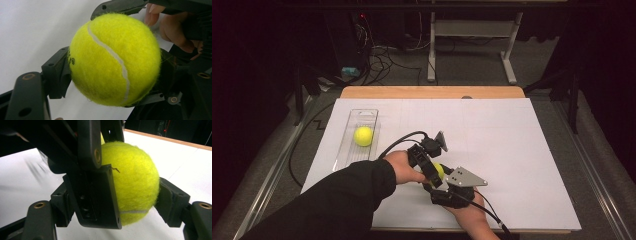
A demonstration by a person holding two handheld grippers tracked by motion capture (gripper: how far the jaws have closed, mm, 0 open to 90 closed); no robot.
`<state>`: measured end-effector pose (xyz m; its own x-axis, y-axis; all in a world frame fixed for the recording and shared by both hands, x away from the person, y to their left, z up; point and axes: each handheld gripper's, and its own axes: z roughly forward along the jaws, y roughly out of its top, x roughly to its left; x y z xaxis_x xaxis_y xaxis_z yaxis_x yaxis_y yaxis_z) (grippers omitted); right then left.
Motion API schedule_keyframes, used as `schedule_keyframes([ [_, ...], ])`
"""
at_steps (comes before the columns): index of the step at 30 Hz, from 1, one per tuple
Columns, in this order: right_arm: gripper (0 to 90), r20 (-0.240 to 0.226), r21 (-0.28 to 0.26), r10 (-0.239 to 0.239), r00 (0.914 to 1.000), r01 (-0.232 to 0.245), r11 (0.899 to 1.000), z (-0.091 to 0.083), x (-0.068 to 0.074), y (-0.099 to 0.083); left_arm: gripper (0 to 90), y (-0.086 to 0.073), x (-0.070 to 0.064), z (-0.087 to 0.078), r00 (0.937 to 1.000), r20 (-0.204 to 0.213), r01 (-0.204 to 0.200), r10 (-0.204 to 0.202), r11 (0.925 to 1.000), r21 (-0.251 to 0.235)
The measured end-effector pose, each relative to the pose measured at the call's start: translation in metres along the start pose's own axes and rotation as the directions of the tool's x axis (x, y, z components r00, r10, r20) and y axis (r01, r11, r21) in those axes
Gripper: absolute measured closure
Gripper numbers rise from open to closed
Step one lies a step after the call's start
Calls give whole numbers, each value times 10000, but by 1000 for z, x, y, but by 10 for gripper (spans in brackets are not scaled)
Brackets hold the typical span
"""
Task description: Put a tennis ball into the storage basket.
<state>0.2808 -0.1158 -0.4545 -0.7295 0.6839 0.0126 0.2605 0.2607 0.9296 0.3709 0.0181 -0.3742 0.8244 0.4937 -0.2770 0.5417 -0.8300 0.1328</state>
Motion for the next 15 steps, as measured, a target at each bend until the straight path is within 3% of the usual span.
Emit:
schedule_keyframes([
  [15, 266, -44, -75, 45, 10000, -45, 10000, 1, 0, 0, 268, 0, -1, -1, 9999, -152, -31, 32, 10000, 60],
])
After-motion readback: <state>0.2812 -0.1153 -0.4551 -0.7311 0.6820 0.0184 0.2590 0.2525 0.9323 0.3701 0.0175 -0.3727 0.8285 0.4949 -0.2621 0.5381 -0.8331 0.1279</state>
